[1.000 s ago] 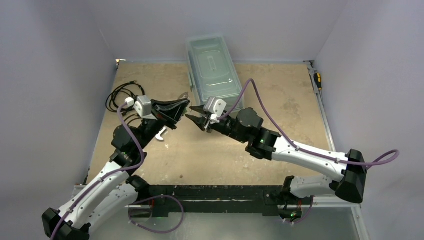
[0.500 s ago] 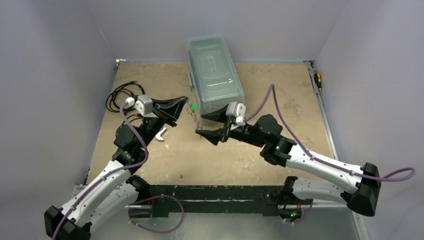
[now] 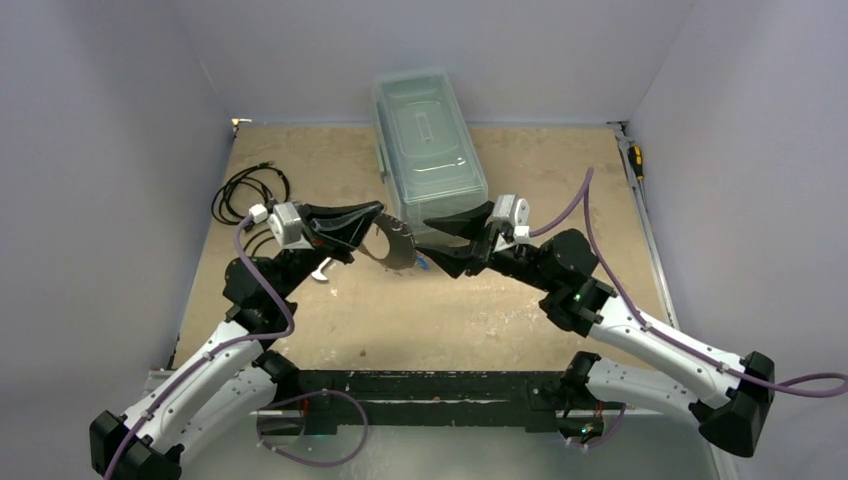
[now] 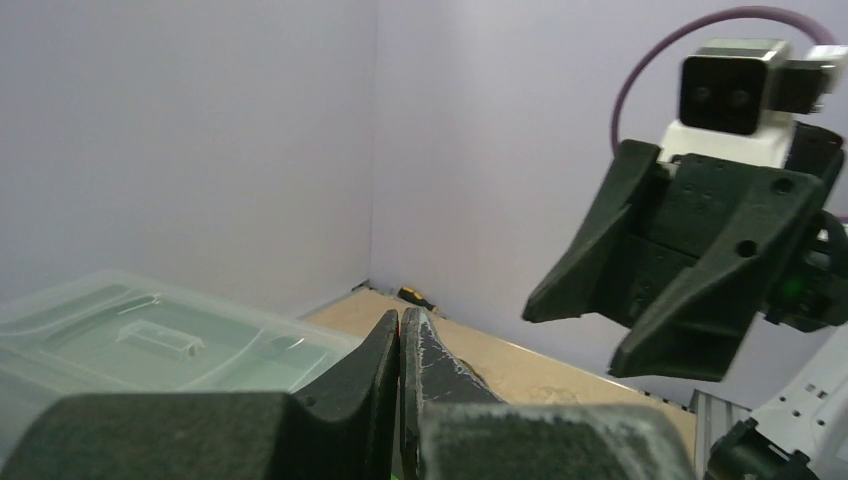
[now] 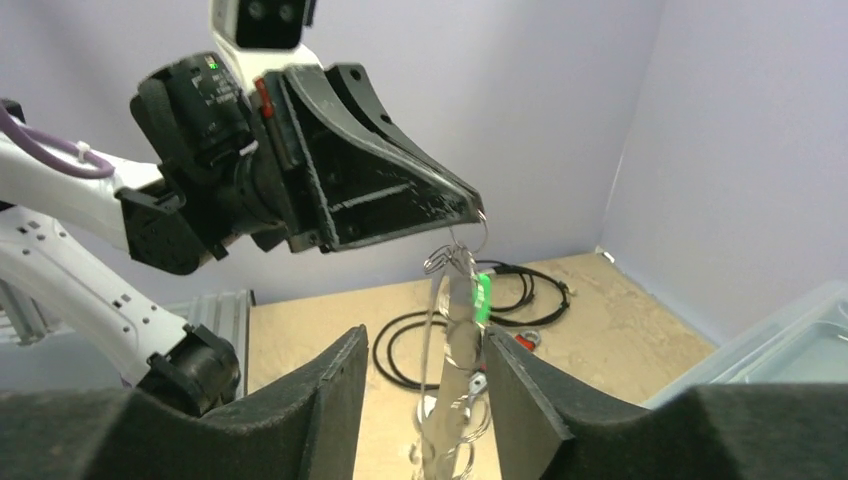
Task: Put the keys on the keyring
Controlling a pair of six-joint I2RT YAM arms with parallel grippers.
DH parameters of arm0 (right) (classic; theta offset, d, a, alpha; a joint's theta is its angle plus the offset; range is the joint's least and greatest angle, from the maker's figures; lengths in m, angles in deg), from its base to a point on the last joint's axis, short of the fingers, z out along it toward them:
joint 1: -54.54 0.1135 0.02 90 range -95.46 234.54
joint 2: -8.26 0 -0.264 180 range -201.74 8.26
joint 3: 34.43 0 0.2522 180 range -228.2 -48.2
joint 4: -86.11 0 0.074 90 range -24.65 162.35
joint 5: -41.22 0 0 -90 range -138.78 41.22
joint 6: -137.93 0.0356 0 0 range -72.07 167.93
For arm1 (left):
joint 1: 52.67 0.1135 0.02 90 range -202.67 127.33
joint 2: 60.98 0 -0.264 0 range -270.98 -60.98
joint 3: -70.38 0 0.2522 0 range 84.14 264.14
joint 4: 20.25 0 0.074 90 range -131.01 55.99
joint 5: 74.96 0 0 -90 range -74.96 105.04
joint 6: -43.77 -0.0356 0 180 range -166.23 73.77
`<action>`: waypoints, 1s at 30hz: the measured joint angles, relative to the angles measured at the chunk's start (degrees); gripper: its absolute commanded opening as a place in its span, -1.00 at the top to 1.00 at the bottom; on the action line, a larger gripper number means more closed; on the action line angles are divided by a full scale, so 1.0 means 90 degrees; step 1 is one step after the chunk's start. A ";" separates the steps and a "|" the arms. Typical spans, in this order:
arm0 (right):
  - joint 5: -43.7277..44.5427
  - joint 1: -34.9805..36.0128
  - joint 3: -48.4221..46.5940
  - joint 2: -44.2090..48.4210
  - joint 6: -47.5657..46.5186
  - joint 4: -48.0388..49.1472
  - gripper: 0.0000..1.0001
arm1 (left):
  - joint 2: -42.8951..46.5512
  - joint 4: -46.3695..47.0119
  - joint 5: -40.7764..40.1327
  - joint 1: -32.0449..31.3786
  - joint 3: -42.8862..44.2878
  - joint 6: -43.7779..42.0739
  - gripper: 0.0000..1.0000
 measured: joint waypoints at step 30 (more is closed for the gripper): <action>-0.2523 -0.0913 -0.1224 -0.1144 -0.0192 -0.0670 0.38 | -0.0435 0.0794 0.1617 -0.0002 0.0000 0.0374 1.00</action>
